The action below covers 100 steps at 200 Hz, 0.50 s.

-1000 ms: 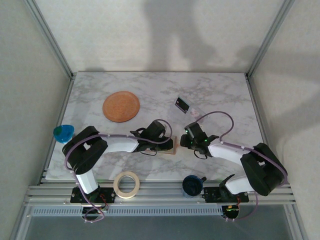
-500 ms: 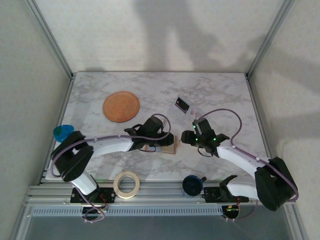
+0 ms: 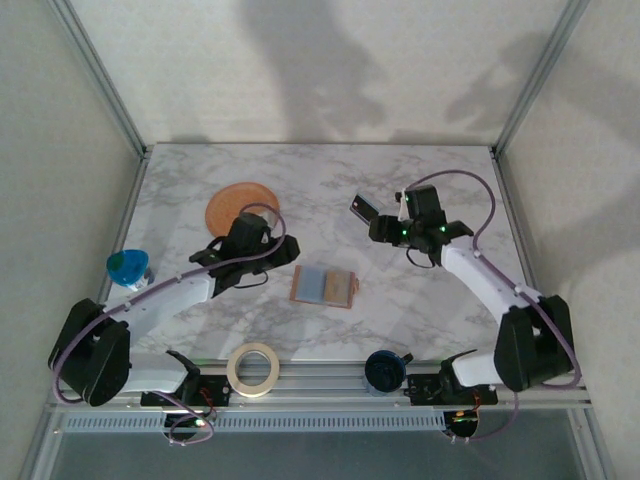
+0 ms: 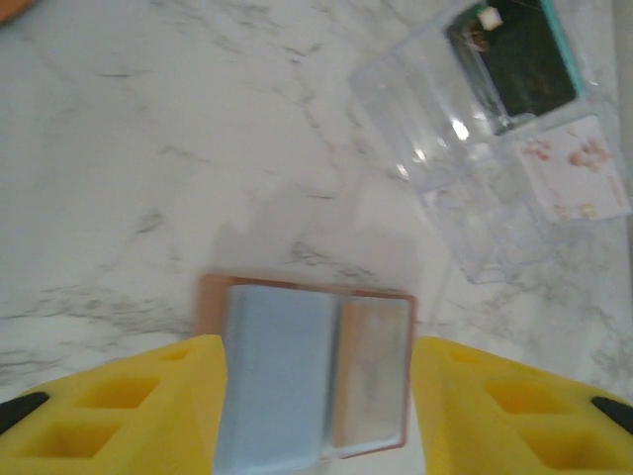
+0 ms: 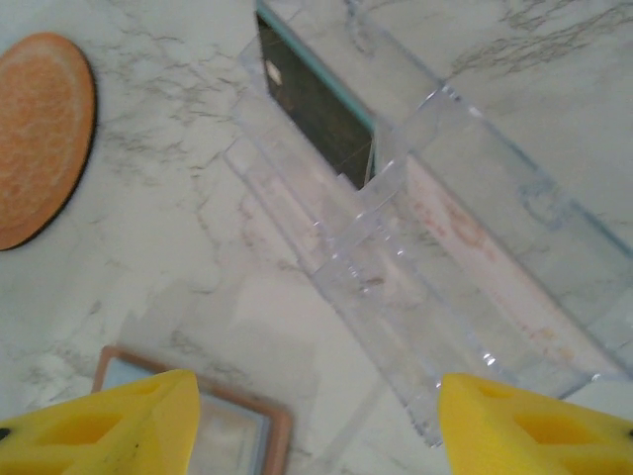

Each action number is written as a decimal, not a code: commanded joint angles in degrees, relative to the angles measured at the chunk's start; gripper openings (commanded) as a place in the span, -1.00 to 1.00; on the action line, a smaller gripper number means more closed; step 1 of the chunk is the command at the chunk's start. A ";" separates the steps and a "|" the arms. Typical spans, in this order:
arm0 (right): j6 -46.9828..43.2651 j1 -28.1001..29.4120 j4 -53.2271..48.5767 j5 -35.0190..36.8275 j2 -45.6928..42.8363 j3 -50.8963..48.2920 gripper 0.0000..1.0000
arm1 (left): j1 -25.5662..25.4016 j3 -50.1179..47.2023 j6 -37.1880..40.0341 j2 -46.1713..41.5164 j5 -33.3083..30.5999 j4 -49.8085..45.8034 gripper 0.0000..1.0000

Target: Put the credit cards into the card holder

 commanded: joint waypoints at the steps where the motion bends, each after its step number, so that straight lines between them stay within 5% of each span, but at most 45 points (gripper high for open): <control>1: -5.53 -0.65 -3.72 1.02 3.11 4.36 0.26 | 4.27 -3.40 3.05 -2.67 3.12 -0.20 0.03; 32: -7.61 -0.65 -4.61 -1.81 6.09 7.22 0.23 | 8.98 -7.55 3.79 -3.62 6.11 2.17 0.09; 80: -15.38 -1.81 -12.53 12.40 10.66 13.58 0.49 | 11.85 -9.02 5.61 -1.81 6.89 2.72 0.09; 100: -17.85 -2.38 -13.14 12.25 14.08 15.26 0.54 | 11.87 -8.27 6.28 -0.28 7.09 2.48 0.08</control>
